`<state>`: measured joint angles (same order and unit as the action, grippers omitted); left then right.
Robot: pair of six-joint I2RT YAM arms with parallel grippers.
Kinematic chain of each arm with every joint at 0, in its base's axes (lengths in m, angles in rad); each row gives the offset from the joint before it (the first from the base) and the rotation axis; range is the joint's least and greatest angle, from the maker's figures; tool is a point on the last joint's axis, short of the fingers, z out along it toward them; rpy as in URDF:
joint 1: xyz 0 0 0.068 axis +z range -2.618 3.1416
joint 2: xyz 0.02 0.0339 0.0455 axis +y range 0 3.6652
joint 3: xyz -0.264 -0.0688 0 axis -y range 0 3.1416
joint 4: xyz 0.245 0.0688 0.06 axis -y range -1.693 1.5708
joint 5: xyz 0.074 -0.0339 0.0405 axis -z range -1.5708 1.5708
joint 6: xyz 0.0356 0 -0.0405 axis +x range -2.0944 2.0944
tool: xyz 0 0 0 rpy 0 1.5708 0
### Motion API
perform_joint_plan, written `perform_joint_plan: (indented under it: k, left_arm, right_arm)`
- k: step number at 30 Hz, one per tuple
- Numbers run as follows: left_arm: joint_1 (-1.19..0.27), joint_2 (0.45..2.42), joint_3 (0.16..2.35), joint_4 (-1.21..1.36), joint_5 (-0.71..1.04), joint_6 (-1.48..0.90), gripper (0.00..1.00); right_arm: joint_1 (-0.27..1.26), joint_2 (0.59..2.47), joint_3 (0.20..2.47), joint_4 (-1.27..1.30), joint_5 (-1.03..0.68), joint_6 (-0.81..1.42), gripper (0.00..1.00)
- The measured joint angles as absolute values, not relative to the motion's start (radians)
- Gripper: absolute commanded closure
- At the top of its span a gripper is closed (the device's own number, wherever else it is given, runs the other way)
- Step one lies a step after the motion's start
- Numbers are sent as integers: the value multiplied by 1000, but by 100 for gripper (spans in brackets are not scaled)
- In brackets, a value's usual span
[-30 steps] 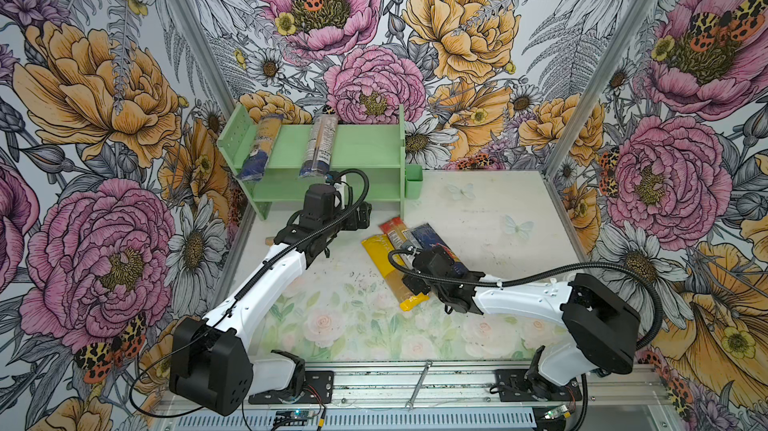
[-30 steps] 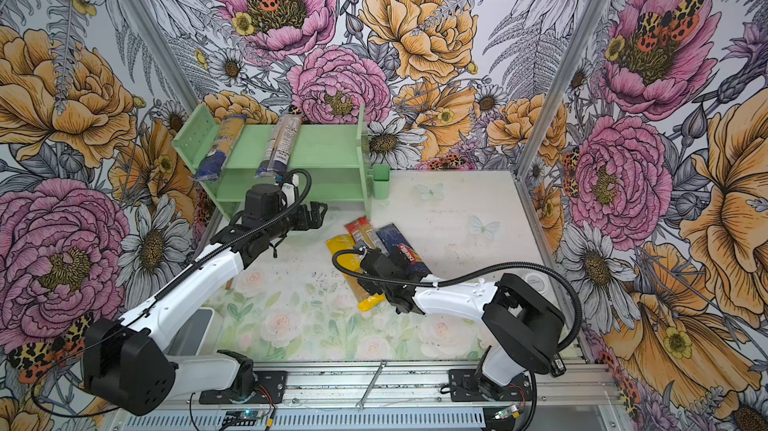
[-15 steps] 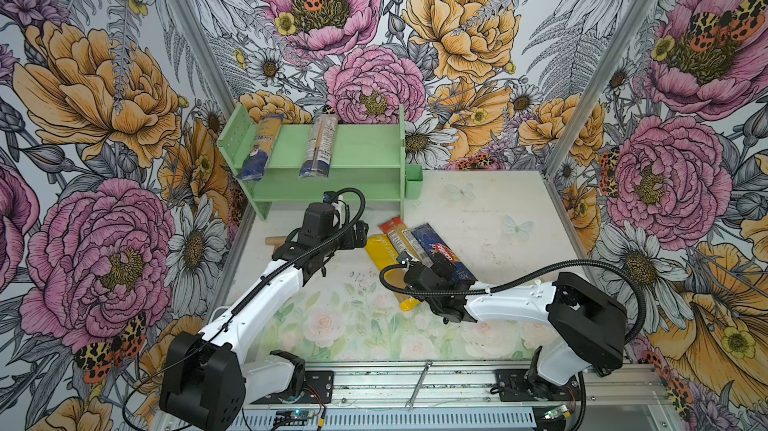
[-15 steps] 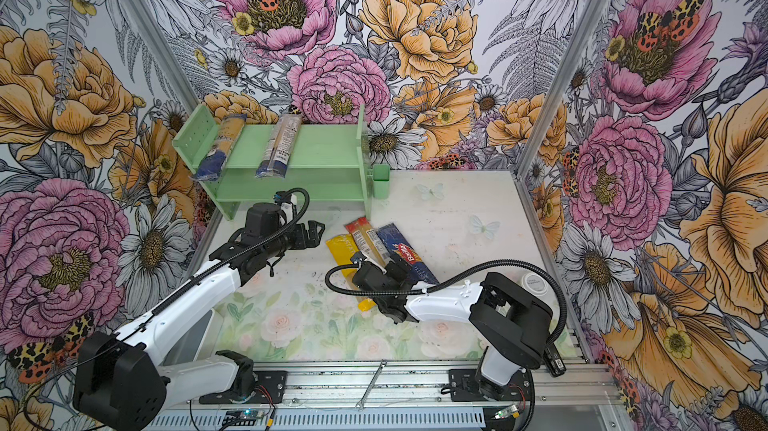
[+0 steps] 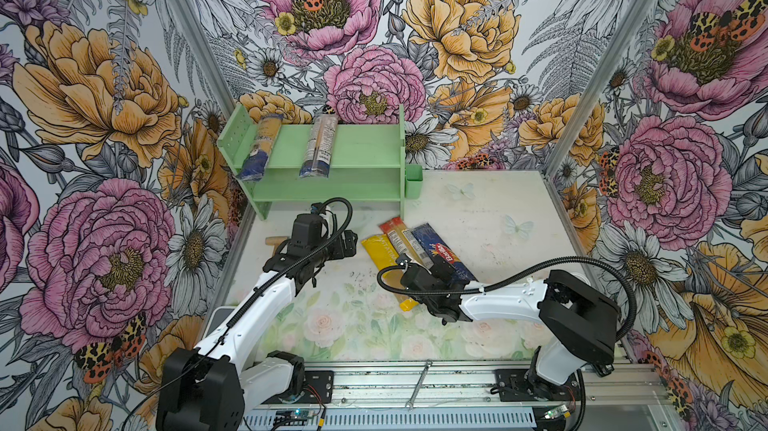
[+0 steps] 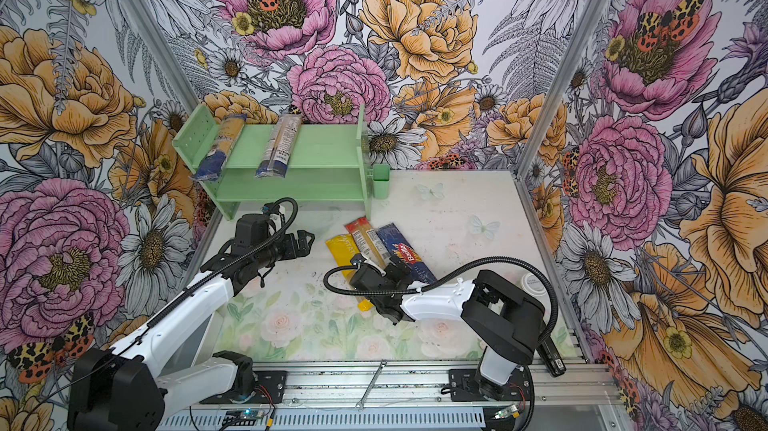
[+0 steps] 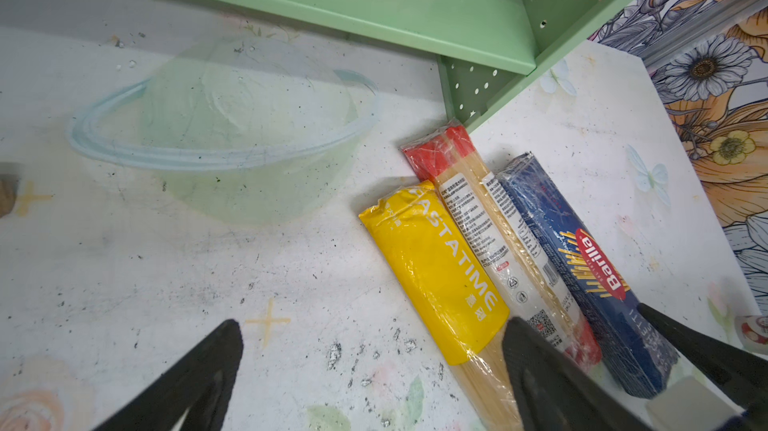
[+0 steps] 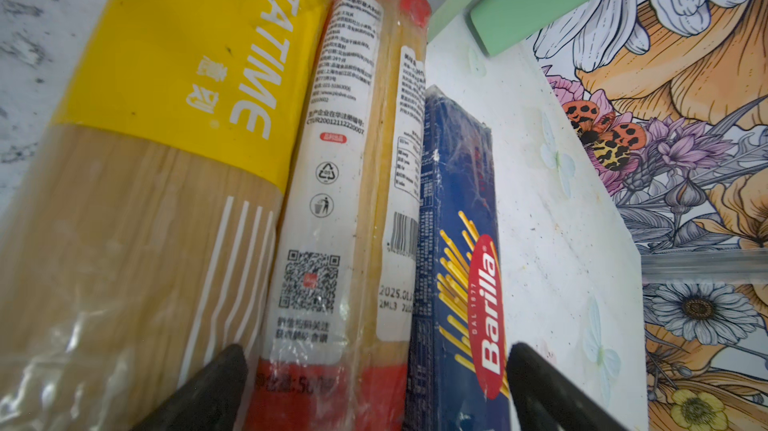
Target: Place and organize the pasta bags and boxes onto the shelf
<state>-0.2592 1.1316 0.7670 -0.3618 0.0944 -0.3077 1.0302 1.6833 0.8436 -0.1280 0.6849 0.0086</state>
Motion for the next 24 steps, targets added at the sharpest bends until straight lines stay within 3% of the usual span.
perform_joint_plan:
  k: [14, 24]
  left_arm:
    - [-241, 1126, 752, -371, 102, -304, 1]
    - [-239, 1145, 736, -358, 129, -305, 1]
  right_arm:
    - [1100, 1773, 919, 9, 537, 72, 1]
    - [1078, 1601, 836, 64, 430, 108, 0]
